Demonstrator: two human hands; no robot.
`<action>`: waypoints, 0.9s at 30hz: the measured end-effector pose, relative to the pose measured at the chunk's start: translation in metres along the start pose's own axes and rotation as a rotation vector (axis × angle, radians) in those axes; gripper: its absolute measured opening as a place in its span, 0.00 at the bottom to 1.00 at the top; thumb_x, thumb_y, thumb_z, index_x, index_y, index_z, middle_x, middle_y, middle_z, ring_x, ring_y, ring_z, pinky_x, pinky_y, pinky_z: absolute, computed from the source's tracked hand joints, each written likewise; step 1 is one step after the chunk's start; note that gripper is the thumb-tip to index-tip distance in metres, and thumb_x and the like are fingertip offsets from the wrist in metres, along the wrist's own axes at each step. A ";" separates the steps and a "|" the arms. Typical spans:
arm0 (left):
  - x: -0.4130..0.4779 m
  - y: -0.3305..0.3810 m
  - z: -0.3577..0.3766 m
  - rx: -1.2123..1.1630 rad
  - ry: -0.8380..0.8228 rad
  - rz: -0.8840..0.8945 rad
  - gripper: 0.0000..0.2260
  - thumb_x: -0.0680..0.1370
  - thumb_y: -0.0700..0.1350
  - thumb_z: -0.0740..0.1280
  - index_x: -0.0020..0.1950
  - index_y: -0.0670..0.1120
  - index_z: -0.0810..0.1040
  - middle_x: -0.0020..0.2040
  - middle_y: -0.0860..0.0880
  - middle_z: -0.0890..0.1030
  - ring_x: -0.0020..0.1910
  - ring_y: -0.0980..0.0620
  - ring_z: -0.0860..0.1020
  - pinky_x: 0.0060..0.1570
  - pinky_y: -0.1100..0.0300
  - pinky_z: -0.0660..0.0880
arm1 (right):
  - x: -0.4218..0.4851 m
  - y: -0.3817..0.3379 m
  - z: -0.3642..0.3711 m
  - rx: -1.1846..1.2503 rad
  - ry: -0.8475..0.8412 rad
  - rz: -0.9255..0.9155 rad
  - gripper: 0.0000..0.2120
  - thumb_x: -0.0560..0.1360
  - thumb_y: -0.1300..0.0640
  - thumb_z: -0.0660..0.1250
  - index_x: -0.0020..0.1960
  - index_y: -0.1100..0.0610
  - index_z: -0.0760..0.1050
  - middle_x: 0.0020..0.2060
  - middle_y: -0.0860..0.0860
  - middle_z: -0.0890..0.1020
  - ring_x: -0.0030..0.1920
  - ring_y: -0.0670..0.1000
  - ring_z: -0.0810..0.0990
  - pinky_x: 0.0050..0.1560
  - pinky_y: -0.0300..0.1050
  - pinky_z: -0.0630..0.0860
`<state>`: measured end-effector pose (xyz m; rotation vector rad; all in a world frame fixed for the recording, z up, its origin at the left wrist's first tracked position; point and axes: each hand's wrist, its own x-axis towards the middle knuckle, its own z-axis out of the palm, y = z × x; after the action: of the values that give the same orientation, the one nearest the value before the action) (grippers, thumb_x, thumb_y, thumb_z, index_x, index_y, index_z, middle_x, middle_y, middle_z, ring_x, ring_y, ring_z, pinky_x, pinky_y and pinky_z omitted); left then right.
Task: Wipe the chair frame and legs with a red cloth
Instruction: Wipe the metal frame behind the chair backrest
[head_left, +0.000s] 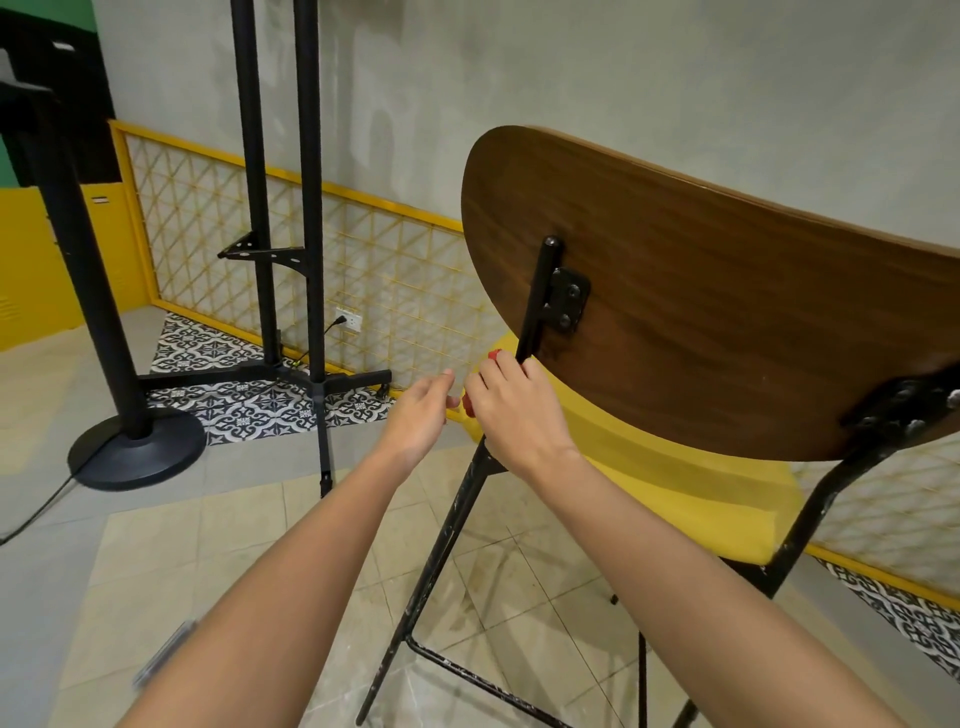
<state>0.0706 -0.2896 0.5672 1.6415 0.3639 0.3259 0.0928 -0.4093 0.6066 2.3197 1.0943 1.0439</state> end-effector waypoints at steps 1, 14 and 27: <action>0.001 -0.001 -0.002 0.002 0.016 0.002 0.18 0.81 0.55 0.54 0.63 0.48 0.74 0.53 0.48 0.80 0.54 0.49 0.76 0.57 0.52 0.69 | 0.002 0.002 -0.002 -0.008 0.020 0.004 0.05 0.67 0.61 0.64 0.41 0.56 0.77 0.38 0.52 0.80 0.46 0.54 0.78 0.37 0.45 0.68; 0.004 -0.020 0.012 -0.010 0.004 -0.023 0.13 0.81 0.55 0.55 0.54 0.50 0.75 0.49 0.49 0.80 0.52 0.48 0.75 0.59 0.50 0.70 | -0.031 0.004 0.030 0.116 -0.088 -0.232 0.16 0.67 0.62 0.67 0.54 0.55 0.77 0.52 0.50 0.79 0.58 0.55 0.76 0.36 0.47 0.69; 0.007 -0.032 0.007 0.033 -0.024 -0.043 0.18 0.81 0.55 0.53 0.62 0.48 0.75 0.54 0.47 0.80 0.54 0.48 0.76 0.59 0.49 0.70 | -0.049 -0.011 0.049 0.296 -0.070 -0.273 0.19 0.70 0.62 0.50 0.50 0.55 0.78 0.52 0.50 0.81 0.58 0.55 0.78 0.37 0.46 0.71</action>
<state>0.0782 -0.2899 0.5352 1.6659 0.3871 0.2692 0.1038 -0.4412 0.5448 2.3136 1.5733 0.7343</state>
